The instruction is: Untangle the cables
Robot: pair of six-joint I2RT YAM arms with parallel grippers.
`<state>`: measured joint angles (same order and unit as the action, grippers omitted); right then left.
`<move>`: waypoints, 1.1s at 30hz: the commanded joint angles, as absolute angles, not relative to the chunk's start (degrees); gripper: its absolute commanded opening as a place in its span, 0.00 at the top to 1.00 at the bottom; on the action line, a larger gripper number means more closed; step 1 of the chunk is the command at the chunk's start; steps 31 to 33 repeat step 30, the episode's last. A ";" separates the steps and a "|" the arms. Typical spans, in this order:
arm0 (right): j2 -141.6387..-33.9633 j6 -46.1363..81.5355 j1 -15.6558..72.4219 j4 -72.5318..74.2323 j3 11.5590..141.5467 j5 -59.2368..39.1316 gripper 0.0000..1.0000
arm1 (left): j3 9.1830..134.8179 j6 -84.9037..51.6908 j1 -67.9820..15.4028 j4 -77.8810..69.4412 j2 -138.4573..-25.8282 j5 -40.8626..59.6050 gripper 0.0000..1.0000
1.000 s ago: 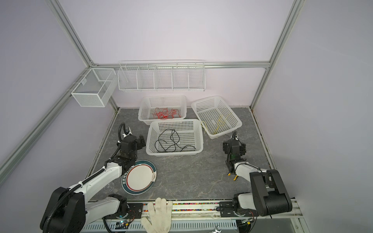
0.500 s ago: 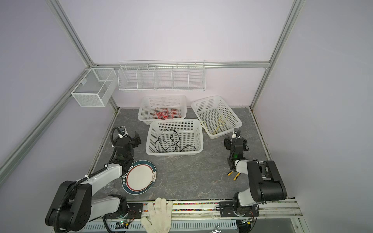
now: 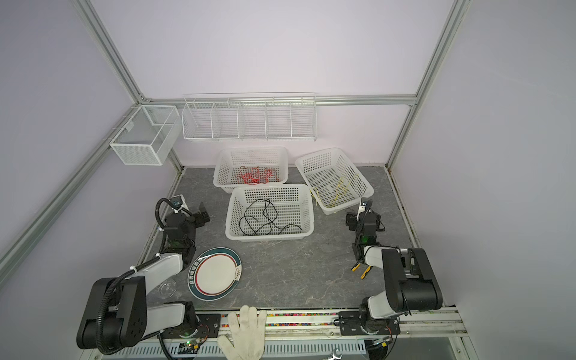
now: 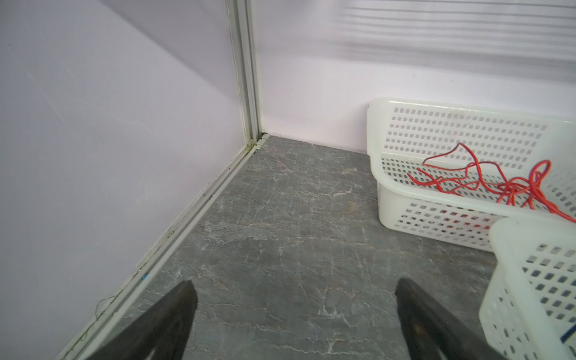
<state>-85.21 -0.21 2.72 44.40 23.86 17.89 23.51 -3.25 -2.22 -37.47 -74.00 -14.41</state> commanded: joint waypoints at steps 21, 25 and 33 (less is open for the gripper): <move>-85.72 0.00 2.61 44.04 24.34 17.14 0.11 | 22.61 -1.35 -2.11 -52.43 -89.02 -10.85 0.01; -86.16 -1.02 1.60 42.47 25.37 11.48 0.11 | 23.77 -1.44 -2.11 -47.60 -87.72 -10.57 0.01; -85.94 -0.79 1.10 42.71 25.05 10.44 0.11 | 23.03 -1.07 -2.12 -50.43 -88.60 -10.13 0.01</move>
